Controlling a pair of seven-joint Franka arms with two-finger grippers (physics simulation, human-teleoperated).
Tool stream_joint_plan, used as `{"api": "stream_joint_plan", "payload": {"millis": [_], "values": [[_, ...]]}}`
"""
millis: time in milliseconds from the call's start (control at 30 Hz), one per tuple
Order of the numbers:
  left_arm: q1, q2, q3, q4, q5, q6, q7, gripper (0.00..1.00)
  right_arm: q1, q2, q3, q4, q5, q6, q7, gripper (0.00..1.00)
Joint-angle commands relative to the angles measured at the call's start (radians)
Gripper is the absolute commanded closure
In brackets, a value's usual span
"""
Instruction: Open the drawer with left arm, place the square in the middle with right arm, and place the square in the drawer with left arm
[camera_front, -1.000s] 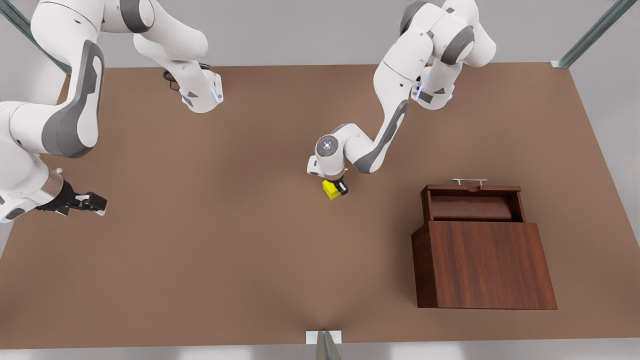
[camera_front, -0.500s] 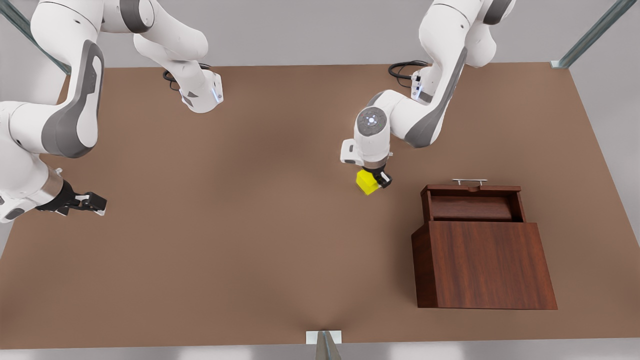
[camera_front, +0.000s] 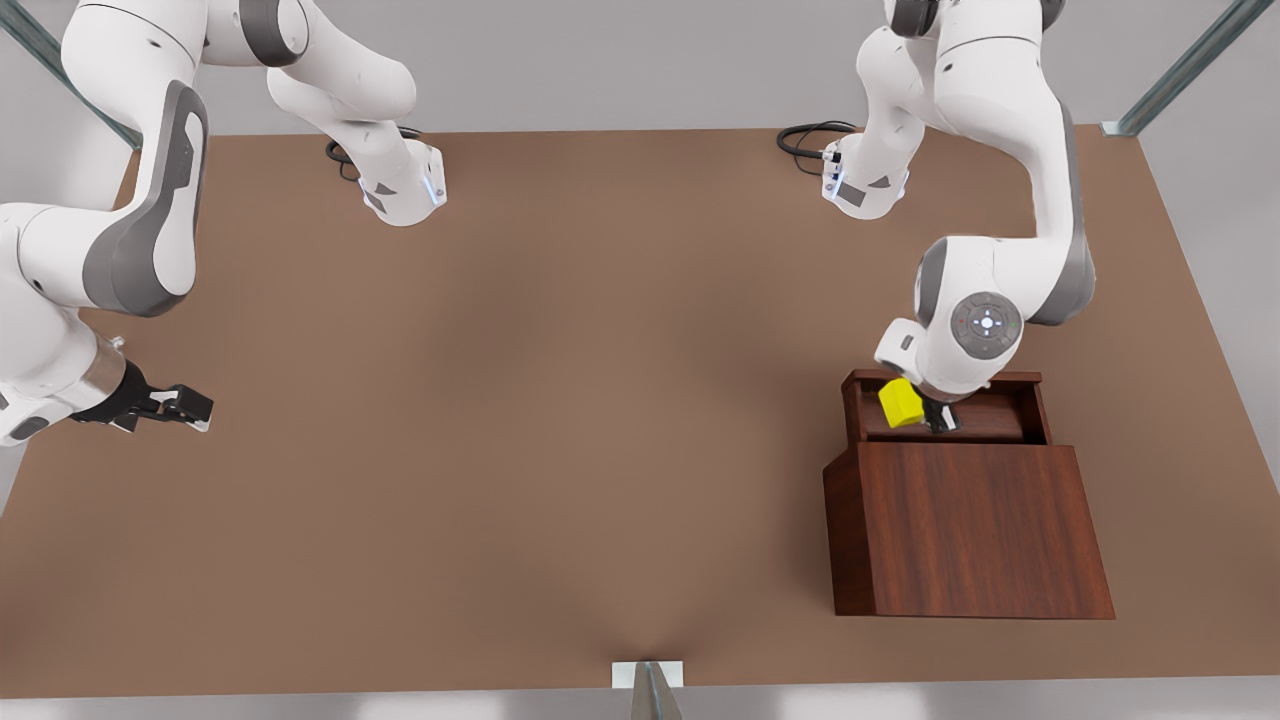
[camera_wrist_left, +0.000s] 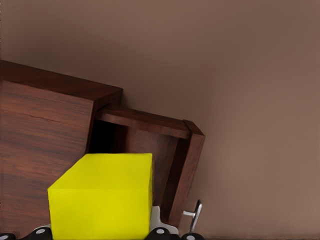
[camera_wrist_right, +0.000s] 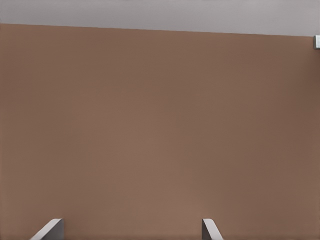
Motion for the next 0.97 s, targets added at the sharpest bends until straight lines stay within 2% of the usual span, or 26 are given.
{"api": "stream_joint_plan", "payload": {"millis": [0, 233, 333, 467, 533, 600, 667, 700, 767, 800, 867, 933], "values": [[0.003, 0.004, 0.000, 0.000, -0.009, 0.001, 0.011, 0.29, 0.000, 0.000, 0.000, 0.000, 0.000, 0.000, 0.000, 0.00], [0.051, 0.054, 0.000, 0.000, -0.014, 0.010, 0.113, 0.26, 0.000, 0.000, 0.000, 0.000, 0.000, 0.000, 0.000, 0.00], [0.051, 0.068, 0.002, -0.002, -0.014, 0.007, 0.145, 0.00, 0.000, 0.000, 0.000, 0.000, 0.000, 0.000, 0.000, 0.00], [0.057, 0.076, 0.003, 0.002, -0.019, -0.005, 0.122, 0.00, 0.000, 0.001, 0.000, 0.000, 0.000, 0.000, 0.000, 0.00], [0.056, 0.059, 0.006, 0.081, -0.120, -0.166, -0.290, 0.00, 0.000, 0.001, 0.000, 0.000, 0.000, 0.000, 0.000, 0.00], [0.056, 0.057, 0.017, 0.205, -0.214, -0.246, -0.702, 0.00, 0.000, 0.001, 0.000, 0.000, 0.000, 0.000, 0.000, 0.00], [0.060, 0.054, 0.032, 0.339, -0.206, -0.246, -0.826, 0.00, 0.000, 0.001, 0.000, 0.000, 0.000, 0.002, 0.000, 0.00], [0.166, 0.017, -0.033, 0.350, -0.206, -0.244, -0.858, 0.00, 0.000, 0.001, 0.000, 0.000, 0.000, 0.002, 0.000, 0.00], [0.471, -0.081, -0.422, 0.361, -0.037, -0.235, -1.071, 0.00, 0.000, 0.001, 0.000, 0.000, -0.002, 0.002, -0.005, 0.00], [0.549, -0.108, -0.512, 0.356, -0.029, -0.233, -1.098, 0.00, 0.000, 0.001, 0.000, 0.000, 0.000, 0.002, -0.005, 0.00], [0.614, -0.165, -0.589, 0.284, 0.020, -0.197, -1.104, 0.00, 0.000, 0.001, 0.000, 0.000, 0.000, 0.002, -0.002, 0.00], [0.617, -0.157, -0.595, 0.284, 0.020, -0.197, -1.154, 0.00, 0.000, 0.001, 0.000, 0.000, 0.000, 0.002, -0.008, 0.00]]}}
